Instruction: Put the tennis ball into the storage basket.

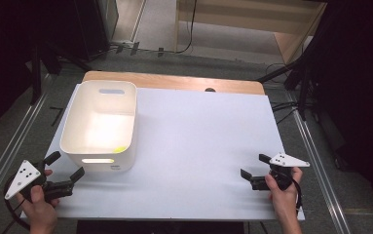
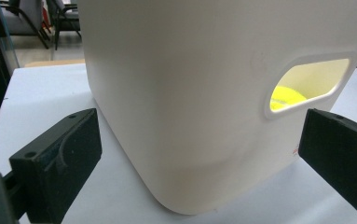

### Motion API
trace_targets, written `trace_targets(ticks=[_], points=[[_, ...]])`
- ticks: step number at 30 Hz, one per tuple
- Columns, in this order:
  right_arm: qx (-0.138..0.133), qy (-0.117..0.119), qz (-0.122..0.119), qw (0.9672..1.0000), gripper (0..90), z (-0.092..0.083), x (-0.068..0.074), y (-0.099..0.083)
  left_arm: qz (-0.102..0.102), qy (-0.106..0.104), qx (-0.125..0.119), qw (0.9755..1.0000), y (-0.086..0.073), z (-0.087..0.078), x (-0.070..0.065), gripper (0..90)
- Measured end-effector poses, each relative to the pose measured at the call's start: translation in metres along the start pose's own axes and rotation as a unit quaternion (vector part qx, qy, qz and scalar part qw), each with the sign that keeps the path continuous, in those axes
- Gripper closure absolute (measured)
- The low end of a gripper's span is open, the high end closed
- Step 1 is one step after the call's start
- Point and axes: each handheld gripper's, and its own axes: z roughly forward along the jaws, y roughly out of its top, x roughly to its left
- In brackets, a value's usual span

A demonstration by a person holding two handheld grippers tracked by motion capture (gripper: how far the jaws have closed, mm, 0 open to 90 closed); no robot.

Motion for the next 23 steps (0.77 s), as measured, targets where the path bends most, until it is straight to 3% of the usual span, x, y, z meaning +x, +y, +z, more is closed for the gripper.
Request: trace_targets(ticks=[12, 23], points=[[-0.022, -0.023, 0.036, 0.9988, 0.0, -0.025, -0.013, -0.025, 0.0, -0.001, -0.001, 1.0, 0.0, 0.0, 0.0, 0.0], [-0.062, -0.036, 0.05, 0.9962, 0.0, -0.042, -0.018, -0.035, -0.001, -0.002, 0.0, 1.0, 0.001, 0.0, 0.0, 0.0]])
